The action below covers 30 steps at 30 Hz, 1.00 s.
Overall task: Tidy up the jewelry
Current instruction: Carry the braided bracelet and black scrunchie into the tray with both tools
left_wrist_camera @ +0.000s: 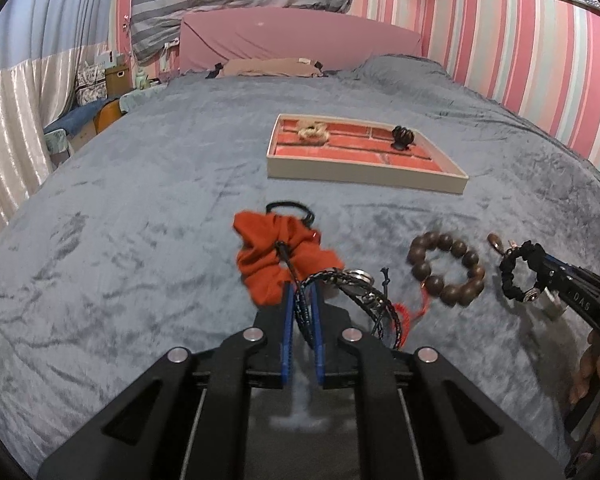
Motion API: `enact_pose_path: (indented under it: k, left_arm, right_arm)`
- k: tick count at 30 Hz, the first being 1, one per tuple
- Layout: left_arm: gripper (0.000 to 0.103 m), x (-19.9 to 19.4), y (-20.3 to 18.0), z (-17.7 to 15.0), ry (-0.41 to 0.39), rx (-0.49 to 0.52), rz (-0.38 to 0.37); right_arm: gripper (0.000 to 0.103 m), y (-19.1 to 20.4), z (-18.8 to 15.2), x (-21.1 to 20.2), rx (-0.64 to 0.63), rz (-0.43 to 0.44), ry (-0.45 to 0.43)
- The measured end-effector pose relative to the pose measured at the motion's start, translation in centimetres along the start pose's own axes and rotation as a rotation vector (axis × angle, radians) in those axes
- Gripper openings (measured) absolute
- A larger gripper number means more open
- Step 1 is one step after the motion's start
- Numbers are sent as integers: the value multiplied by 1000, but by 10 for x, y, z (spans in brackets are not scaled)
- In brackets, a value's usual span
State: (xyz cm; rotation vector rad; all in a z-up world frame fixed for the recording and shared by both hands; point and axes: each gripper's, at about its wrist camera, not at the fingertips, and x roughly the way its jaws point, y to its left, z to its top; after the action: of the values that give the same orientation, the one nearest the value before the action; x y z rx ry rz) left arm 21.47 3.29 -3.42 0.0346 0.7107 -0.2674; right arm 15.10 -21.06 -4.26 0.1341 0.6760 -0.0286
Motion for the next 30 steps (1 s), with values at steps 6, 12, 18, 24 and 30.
enact_pose_path:
  k: [6, 12, 18, 24, 30]
  left_arm:
    - [9, 8, -10, 22, -21, -2, 1]
    - [9, 25, -21, 51, -47, -23, -9]
    - [9, 50, -28, 83, -67, -45, 1]
    - [9, 79, -44, 116, -93, -11, 30]
    - [9, 120, -59, 147, -93, 23, 64]
  right_arm:
    - [13, 3, 17, 2, 7, 10, -29]
    - [13, 8, 40, 12, 15, 10, -64]
    - [13, 15, 73, 30, 20, 0, -109]
    - [13, 20, 108, 62, 28, -22, -139]
    - [13, 20, 139, 107, 40, -43, -124]
